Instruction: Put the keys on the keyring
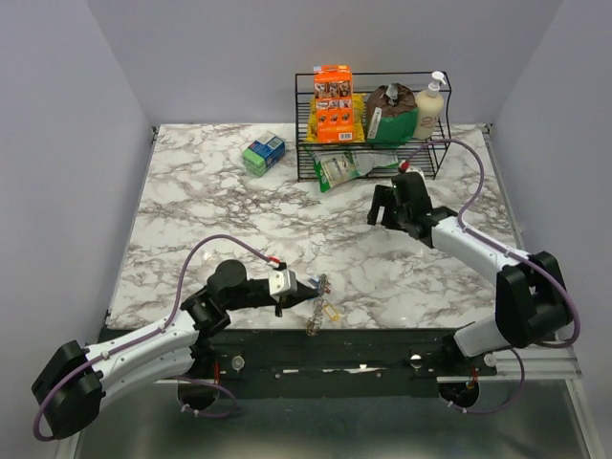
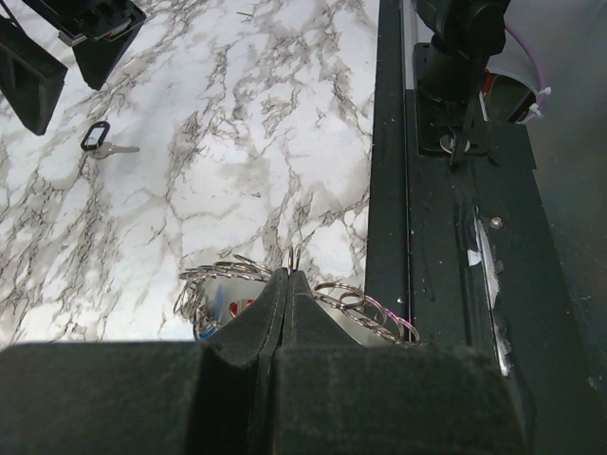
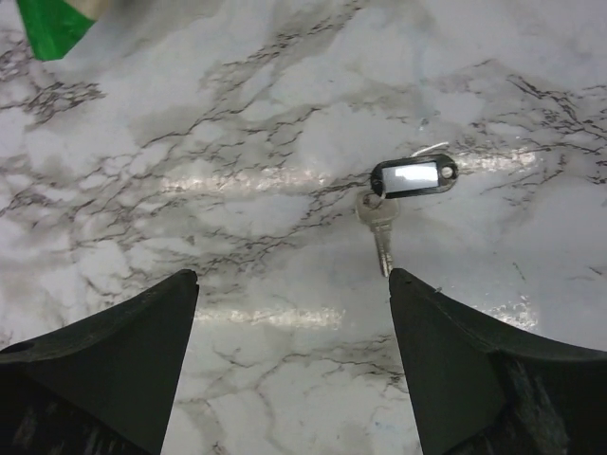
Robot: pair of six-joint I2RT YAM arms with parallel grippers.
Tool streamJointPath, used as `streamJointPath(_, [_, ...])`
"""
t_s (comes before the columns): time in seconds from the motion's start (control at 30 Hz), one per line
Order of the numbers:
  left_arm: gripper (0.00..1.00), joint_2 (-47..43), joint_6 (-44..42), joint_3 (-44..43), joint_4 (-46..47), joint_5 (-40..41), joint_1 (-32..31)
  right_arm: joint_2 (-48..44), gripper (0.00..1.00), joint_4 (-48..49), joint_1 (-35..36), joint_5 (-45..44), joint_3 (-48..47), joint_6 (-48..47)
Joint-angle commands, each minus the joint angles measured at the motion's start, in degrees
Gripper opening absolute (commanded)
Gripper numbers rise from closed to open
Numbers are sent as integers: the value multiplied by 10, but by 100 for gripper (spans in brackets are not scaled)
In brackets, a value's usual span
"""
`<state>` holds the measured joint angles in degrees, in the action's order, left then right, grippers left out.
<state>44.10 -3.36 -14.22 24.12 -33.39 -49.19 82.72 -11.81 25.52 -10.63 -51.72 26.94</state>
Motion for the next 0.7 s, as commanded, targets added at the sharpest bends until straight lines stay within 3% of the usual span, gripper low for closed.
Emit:
streamJointPath(0.0, [0,-7,-3,-9,12,9,-7,39,88,-22,-48,38,-31,9])
streamJointPath(0.27, [0,-6,4,-6,16,0,-12,111,80,-31,-82,68,-77,7])
streamJointPath(0.43, [0,-3,5,-5,21,0,-12,132,66,-35,-83,75,-91,6])
streamJointPath(0.67, [0,-1,12,-3,29,-8,-12,154,65,-53,-83,60,-111,2])
